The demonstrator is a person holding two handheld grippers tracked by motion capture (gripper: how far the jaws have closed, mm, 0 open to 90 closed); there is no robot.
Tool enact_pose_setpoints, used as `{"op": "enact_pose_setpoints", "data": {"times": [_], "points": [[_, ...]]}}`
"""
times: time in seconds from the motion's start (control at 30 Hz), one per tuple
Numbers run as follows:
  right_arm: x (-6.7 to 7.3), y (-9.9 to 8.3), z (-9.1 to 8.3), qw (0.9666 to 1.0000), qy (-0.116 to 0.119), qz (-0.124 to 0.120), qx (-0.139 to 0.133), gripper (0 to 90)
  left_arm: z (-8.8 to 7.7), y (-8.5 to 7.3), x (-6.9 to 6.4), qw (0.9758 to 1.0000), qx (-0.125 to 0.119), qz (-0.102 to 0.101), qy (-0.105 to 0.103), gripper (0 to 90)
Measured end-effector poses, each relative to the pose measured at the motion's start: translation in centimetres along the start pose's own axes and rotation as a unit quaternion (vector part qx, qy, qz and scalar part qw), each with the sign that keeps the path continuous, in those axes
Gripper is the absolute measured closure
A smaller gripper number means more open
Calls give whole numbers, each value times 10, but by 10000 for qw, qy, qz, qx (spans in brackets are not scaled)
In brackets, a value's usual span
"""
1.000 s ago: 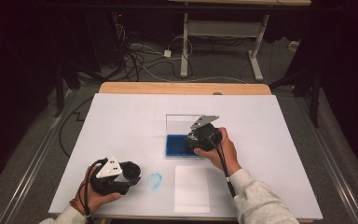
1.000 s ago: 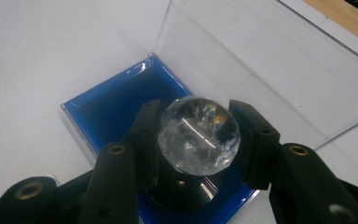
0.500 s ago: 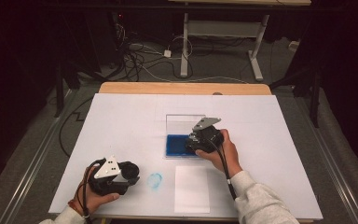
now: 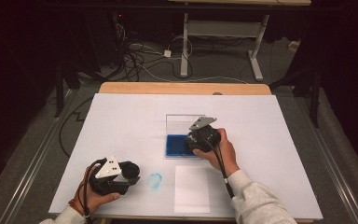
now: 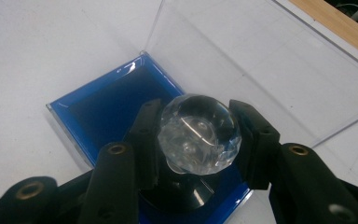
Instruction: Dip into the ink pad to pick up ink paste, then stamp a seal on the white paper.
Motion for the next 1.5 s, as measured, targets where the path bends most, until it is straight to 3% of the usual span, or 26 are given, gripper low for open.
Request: {"op": "enact_pose_setpoints", "data": {"times": [0.17,0.27,0.37,0.83,0.93,1.1,1.27,1.5], "points": [[7,-6,-6,9998,-172,-82,-51,576,-1,-1,1,10000,-17,-22,-5,364],[6,-8,-5,9999,-133,-10,-95,576,-2,-1,2,10000,-29,-33,3,364],[7,-6,-4,9997,-179,-127,-72,576,-2,-2,2,10000,-25,-29,1,364],[3,-9,-8,9998,-46,-90,-189,576,-4,-4,6,10000,-41,-67,27,365],[-1,-11,-16,9991,-42,21,-413,576,-3,-4,6,10000,-23,-61,29,365],[-3,-7,-40,9969,-122,-12,-773,576,-4,-3,4,10000,-22,-42,42,364],[-8,-5,-58,9951,-206,51,-968,576,-3,-2,3,10000,9,16,31,365],[-14,-3,-74,9926,-238,70,-1185,576,-4,-2,9,10000,-31,-76,33,365]]}}
Point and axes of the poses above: each handheld gripper's, and its own axes: z roughly forward along the jaws, y roughly out of its top, x roughly to its left, the point moved 1 cm from there along z, roughly forward along the jaws, and after that the axes turned 14 degrees about -z, right-handed, at the moved point
